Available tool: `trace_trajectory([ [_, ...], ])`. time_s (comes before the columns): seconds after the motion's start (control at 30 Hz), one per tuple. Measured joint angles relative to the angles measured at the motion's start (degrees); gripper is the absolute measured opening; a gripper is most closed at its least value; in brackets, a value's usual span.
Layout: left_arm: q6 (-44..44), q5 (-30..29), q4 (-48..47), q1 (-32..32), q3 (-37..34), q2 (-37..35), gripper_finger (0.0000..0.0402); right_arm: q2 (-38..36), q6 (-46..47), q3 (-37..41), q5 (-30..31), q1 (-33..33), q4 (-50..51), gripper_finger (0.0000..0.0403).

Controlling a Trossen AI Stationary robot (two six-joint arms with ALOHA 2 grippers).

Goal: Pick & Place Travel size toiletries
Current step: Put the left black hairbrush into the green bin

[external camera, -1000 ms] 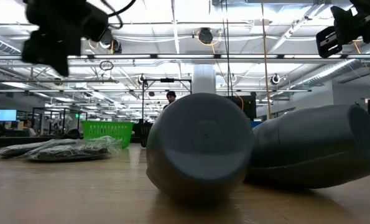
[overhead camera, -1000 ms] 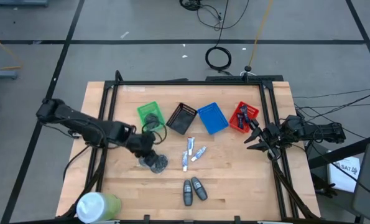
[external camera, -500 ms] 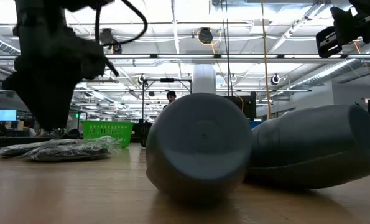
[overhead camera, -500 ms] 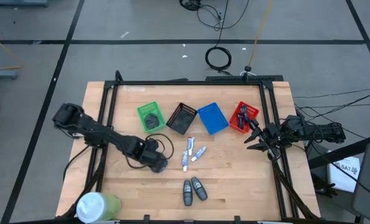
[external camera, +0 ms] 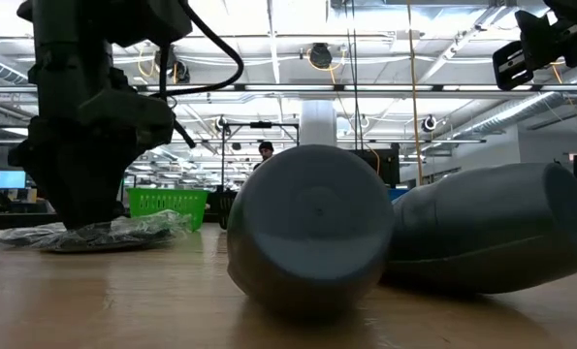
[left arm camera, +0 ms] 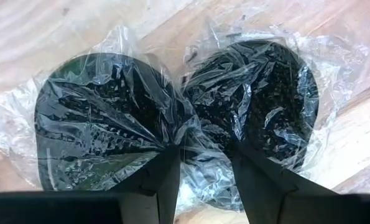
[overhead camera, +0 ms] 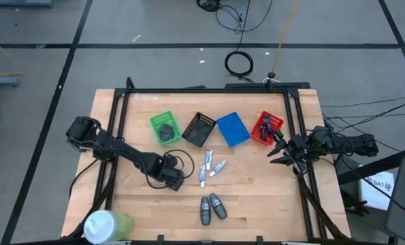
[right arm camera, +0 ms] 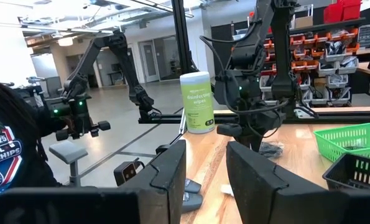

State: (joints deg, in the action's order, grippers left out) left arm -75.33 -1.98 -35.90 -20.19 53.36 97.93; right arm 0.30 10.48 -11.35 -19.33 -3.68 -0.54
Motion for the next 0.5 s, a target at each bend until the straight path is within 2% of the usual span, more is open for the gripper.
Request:
trace_trajectory([
  [0.2, 0.6, 0.7, 0.0, 0.7, -0.1, 0.1, 0.011, 0.0, 0.0, 0.0, 0.0, 0.0, 0.0, 0.0105],
  [0.43, 0.4, 2.0, -0.1, 0.7, -0.2, -0.6, 0.0021, 0.0, 0.0, 0.0, 0.0, 0.0, 0.0, 0.0105],
  [0.5, 0.4, 1.6, -0.1, 0.9, -0.4, -1.5, 0.0007, 0.0, 0.0, 0.0, 0.0, 0.0, 0.0, 0.0105],
])
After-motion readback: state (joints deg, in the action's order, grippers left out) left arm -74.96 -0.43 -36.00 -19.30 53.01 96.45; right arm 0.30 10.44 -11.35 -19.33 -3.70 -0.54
